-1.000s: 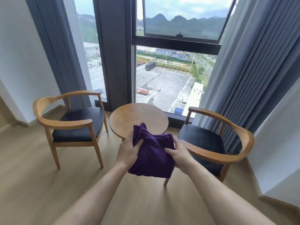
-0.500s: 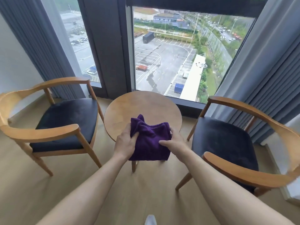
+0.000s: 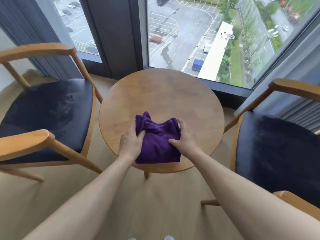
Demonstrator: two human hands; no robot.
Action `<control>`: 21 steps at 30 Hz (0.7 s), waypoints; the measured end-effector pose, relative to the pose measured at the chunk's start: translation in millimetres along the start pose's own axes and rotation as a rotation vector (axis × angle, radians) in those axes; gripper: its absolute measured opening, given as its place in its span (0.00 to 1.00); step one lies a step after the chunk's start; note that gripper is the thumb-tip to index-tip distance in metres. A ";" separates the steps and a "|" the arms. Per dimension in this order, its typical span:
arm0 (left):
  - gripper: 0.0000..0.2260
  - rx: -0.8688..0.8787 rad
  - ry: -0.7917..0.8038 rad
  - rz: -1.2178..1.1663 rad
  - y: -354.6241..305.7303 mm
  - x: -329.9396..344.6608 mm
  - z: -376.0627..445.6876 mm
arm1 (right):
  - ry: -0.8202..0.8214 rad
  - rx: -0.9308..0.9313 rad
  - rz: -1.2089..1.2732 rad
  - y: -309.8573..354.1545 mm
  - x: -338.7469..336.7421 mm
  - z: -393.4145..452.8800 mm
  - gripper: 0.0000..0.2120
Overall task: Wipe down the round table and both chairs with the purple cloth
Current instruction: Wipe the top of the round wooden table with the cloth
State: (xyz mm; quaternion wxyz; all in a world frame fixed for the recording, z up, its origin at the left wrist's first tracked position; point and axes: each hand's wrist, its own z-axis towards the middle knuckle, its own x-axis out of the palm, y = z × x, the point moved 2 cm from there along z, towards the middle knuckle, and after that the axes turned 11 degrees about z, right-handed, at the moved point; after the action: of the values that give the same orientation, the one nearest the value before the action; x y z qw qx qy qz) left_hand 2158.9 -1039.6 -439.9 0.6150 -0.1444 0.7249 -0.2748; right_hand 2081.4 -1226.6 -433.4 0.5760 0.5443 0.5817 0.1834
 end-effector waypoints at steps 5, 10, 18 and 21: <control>0.27 0.220 -0.083 0.435 21.4 47.6 22.3 | -0.076 -0.225 -0.402 -32.8 41.6 18.9 0.33; 0.24 0.352 0.030 0.578 12.2 99.7 17.2 | -0.078 -0.265 -0.514 -62.6 74.5 18.7 0.25; 0.26 0.463 0.010 0.737 55.4 92.3 35.7 | 0.011 -0.332 -0.428 -54.9 94.2 18.5 0.27; 0.25 0.404 0.010 0.769 83.9 63.4 49.4 | -0.036 -0.337 -0.437 -50.0 93.7 25.7 0.26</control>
State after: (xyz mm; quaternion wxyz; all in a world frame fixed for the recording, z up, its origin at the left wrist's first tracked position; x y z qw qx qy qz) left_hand 2204.9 -1017.5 -544.3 0.6851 0.2606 0.6604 -0.1631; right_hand 2106.7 -1175.0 -526.4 0.6945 0.3059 0.6362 0.1392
